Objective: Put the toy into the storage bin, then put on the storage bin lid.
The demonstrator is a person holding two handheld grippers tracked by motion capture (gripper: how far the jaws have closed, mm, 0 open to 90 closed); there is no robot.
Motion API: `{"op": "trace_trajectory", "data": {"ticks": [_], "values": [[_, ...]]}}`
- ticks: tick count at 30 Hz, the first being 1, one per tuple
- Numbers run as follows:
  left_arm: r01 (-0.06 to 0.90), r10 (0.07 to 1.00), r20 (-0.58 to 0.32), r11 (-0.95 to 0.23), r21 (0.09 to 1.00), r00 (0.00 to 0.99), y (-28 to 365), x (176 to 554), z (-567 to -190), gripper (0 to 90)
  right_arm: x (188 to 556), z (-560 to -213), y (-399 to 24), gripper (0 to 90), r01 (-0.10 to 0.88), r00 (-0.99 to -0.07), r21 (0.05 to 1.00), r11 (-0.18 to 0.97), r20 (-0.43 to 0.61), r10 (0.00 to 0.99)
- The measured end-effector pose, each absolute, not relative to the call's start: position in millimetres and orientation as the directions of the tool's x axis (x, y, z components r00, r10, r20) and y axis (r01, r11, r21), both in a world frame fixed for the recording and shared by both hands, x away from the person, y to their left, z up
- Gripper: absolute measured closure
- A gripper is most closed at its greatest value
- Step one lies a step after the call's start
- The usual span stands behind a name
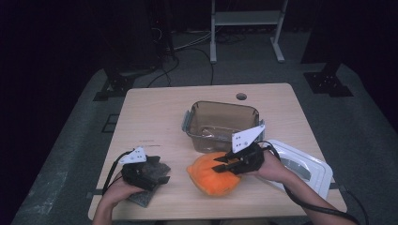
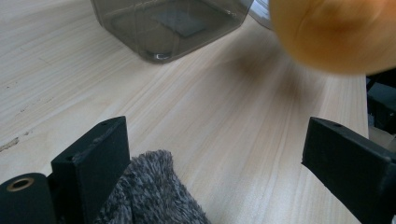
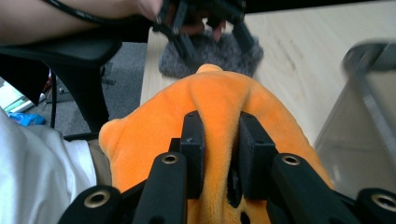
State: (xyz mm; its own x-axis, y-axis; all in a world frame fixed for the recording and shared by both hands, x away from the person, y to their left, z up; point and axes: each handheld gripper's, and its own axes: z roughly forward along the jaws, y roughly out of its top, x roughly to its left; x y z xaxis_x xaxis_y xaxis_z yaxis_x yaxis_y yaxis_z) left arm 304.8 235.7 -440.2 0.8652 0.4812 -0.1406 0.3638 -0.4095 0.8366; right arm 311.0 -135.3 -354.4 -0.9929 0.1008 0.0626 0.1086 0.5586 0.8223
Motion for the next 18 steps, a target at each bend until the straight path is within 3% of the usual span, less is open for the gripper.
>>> {"op": "trace_trajectory", "data": {"ticks": [6, 18], "values": [[0.363, 0.476, -0.139, -0.419, 0.832, 0.868, 234.6, 304.7, -441.1, 6.7, 311.0, -319.9, -142.4, 73.4, 0.089, -0.993, 0.837, 0.540, 0.035, 0.110], [0.366, 0.477, -0.147, -0.407, 0.837, 0.867, 236.1, 305.1, -441.4, 6.7, 321.1, -282.3, -150.3, 73.3, 0.093, -0.989, 0.852, 0.515, 0.018, 0.149]]}}
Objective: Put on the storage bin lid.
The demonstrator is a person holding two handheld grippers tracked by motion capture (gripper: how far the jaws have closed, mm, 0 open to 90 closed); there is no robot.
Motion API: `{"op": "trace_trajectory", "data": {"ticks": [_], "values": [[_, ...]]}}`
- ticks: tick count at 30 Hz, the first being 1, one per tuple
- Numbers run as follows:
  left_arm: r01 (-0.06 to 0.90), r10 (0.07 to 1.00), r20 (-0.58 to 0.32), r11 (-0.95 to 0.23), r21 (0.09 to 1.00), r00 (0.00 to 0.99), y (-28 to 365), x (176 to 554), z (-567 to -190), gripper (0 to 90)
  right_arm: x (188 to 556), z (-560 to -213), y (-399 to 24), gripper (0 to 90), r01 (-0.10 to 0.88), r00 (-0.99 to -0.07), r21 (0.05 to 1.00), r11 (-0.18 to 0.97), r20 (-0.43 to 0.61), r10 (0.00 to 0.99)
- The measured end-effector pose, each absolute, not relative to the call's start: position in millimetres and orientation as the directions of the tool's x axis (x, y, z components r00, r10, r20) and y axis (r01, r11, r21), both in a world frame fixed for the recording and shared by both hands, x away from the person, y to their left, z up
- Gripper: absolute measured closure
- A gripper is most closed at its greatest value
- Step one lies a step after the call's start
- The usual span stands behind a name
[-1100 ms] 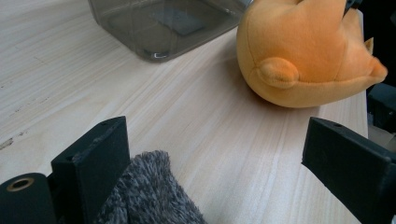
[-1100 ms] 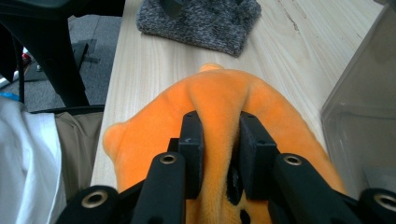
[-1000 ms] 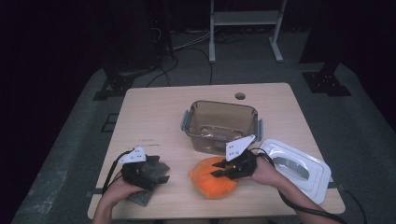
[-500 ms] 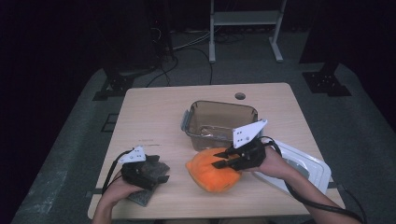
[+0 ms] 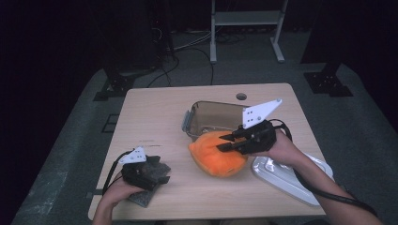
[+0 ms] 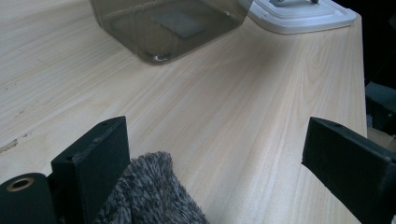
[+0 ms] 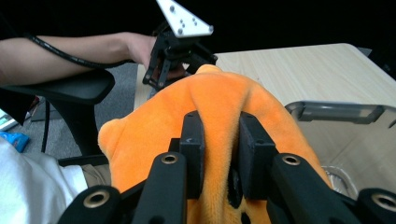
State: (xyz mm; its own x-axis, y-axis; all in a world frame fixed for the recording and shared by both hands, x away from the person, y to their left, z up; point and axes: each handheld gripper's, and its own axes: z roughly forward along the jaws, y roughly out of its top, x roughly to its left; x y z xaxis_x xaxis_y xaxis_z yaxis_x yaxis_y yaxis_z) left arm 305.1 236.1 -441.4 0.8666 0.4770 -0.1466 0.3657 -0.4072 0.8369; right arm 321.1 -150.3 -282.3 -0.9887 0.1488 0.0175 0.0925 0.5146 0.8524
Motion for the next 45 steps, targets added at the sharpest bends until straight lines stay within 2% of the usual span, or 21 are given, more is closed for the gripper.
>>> {"op": "trace_trajectory", "data": {"ticks": [22, 45], "values": [[0.363, 0.470, -0.144, -0.416, 0.834, 0.871, 234.7, 305.9, -441.1, 6.7, 363.2, -243.0, -143.3, 72.9, 0.116, -0.974, 0.835, 0.537, -0.011, 0.227], [0.363, 0.463, -0.151, -0.412, 0.836, 0.873, 233.2, 305.4, -441.8, 6.7, 410.4, -256.9, -150.2, 72.6, 0.203, -0.936, 0.829, 0.520, 0.009, 0.352]]}}
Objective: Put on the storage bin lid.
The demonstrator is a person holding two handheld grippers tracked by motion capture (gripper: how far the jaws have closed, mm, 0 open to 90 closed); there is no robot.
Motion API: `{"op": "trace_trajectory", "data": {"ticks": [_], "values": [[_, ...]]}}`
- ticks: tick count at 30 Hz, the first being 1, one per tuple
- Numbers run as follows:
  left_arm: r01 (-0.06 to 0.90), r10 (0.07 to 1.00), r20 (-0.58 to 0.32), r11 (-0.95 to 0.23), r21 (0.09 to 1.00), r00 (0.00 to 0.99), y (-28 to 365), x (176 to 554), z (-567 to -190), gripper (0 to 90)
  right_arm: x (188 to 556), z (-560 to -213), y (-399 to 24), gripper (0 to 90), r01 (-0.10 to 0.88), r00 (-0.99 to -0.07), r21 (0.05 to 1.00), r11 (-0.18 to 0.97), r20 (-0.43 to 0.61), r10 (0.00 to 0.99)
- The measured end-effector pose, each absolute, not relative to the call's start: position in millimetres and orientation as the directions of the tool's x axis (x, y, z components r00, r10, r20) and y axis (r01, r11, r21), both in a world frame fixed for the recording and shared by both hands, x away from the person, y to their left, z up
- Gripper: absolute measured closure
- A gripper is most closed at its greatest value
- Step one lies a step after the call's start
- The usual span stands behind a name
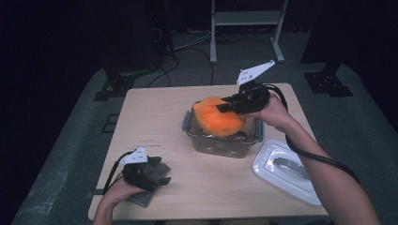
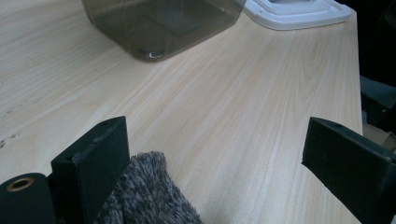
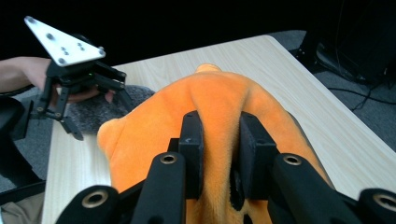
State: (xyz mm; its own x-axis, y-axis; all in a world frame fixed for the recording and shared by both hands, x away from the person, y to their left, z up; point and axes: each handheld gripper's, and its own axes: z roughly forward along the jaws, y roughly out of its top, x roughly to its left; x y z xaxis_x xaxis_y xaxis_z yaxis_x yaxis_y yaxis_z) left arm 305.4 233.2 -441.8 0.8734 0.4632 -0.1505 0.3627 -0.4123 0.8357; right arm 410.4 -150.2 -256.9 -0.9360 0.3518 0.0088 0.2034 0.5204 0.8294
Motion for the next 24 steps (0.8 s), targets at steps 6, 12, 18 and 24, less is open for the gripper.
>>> {"op": "trace_trajectory", "data": {"ticks": [6, 12, 18, 24], "values": [[0.359, 0.462, -0.146, -0.416, 0.836, 0.875, 233.6, 305.4, -441.9, 6.6, 419.7, -264.2, -149.9, 72.5, 0.221, -0.928, 0.818, 0.532, 0.007, 0.373], [0.360, 0.461, -0.144, -0.425, 0.830, 0.876, 233.0, 305.3, -443.0, 6.7, 427.7, -273.2, -148.0, 72.6, 0.240, -0.923, 0.807, 0.539, 0.018, 0.384], [0.360, 0.459, -0.144, -0.425, 0.830, 0.876, 233.2, 305.1, -442.6, 6.6, 432.6, -282.7, -145.2, 72.4, 0.254, -0.917, 0.793, 0.554, 0.014, 0.399], [0.359, 0.459, -0.144, -0.425, 0.831, 0.877, 233.6, 304.9, -442.2, 6.6, 436.0, -290.4, -143.3, 72.3, 0.269, -0.914, 0.786, 0.557, 0.025, 0.406]]}}
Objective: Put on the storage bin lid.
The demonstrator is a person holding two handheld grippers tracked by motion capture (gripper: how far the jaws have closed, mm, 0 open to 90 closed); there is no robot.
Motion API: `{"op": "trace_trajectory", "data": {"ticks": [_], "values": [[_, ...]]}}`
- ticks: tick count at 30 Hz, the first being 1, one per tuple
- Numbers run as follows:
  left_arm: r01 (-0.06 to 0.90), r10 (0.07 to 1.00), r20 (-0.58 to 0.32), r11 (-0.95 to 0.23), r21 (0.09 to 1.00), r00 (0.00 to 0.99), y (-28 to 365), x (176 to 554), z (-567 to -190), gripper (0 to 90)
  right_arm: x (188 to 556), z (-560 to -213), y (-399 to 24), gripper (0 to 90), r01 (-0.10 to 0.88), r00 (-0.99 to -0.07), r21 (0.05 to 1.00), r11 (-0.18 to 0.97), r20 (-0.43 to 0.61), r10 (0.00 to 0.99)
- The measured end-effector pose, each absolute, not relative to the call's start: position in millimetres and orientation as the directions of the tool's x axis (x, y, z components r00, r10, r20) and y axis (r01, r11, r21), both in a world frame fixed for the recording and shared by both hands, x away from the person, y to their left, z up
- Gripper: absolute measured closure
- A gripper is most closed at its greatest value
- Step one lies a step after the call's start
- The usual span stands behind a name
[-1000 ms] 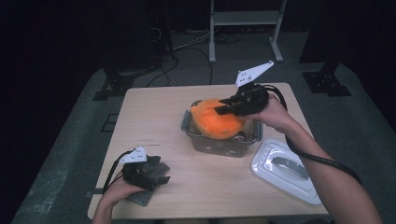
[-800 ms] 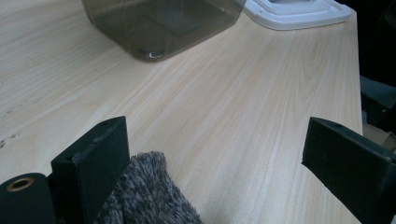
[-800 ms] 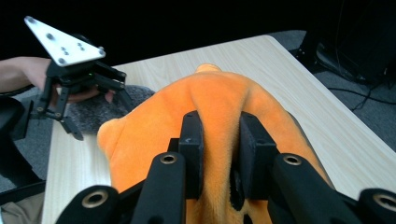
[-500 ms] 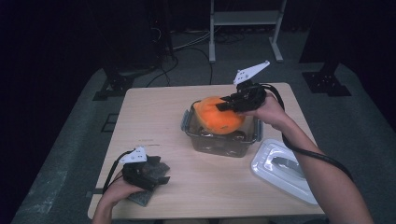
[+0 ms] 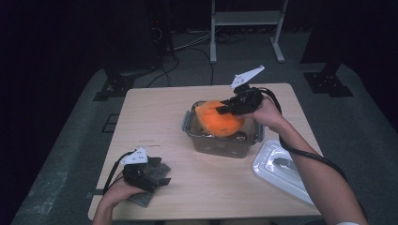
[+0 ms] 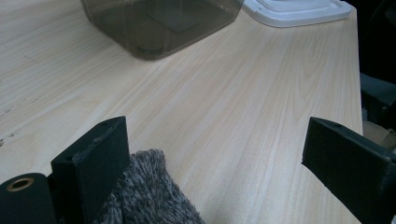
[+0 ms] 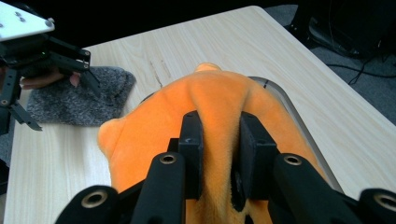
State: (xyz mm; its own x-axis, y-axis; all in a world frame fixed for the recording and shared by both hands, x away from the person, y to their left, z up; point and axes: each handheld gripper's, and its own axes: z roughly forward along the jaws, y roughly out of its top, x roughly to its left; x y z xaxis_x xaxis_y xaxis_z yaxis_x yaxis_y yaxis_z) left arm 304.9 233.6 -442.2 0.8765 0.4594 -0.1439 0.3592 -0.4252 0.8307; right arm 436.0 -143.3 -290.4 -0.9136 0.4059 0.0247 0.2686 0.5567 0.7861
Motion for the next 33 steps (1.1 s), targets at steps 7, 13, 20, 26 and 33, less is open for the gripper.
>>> {"op": "trace_trajectory", "data": {"ticks": [7, 13, 20, 26, 33], "values": [[0.358, 0.453, -0.145, -0.430, 0.829, 0.879, 231.9, 304.6, -442.7, 6.7, 442.6, -301.2, -143.1, 72.1, 0.294, -0.905, 0.770, 0.566, 0.034, 0.423], [0.358, 0.453, -0.145, -0.430, 0.829, 0.879, 232.0, 304.5, -442.6, 6.6, 446.1, -310.5, -142.9, 72.1, 0.313, -0.900, 0.763, 0.566, 0.048, 0.434], [0.356, 0.452, -0.143, -0.430, 0.830, 0.881, 232.1, 304.3, -442.4, 6.6, 449.5, -316.3, -144.1, 71.9, 0.334, -0.891, 0.759, 0.559, 0.060, 0.451], [0.357, 0.452, -0.144, -0.432, 0.828, 0.880, 232.0, 304.4, -442.5, 5.5, 453.1, -322.1, -145.9, 71.6, 0.350, -0.883, 0.752, 0.559, 0.065, 0.465], [0.356, 0.451, -0.141, -0.435, 0.827, 0.881, 231.7, 304.3, -442.5, 5.5, 455.4, -329.3, -145.1, 71.5, 0.360, -0.881, 0.740, 0.569, 0.069, 0.469]]}}
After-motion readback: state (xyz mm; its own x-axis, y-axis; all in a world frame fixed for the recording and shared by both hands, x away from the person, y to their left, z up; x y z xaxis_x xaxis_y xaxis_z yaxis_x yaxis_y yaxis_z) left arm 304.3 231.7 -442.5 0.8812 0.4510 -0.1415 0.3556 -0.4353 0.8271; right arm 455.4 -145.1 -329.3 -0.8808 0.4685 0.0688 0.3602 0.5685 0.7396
